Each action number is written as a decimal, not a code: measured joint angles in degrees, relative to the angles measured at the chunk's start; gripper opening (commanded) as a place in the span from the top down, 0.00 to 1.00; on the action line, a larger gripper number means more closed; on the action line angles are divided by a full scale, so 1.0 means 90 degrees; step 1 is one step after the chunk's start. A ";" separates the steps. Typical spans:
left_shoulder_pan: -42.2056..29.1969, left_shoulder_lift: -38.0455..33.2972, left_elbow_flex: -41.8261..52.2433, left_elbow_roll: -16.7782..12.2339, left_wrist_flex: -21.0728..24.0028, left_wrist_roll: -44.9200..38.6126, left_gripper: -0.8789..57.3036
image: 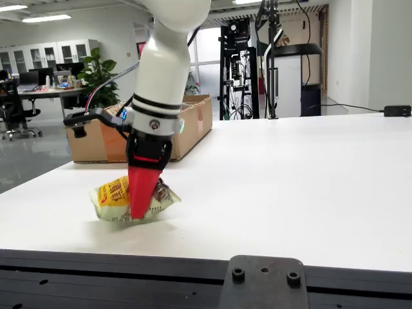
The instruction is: Grasp a snack and put it in the bin.
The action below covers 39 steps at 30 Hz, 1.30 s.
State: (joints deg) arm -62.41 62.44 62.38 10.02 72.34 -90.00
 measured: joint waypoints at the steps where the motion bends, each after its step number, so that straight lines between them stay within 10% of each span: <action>1: 0.0011 -0.0067 0.0023 0.0002 0.0004 0.0000 0.62; 9: 0.0152 -0.0774 0.0391 0.0126 0.0036 0.0000 0.70; 24: 0.0964 -0.2867 0.1492 0.1466 0.0052 0.0000 0.84; 39: 0.1841 -0.2988 0.0695 0.2095 0.0036 0.0216 0.86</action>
State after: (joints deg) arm -45.84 35.54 68.64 28.87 72.66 -88.06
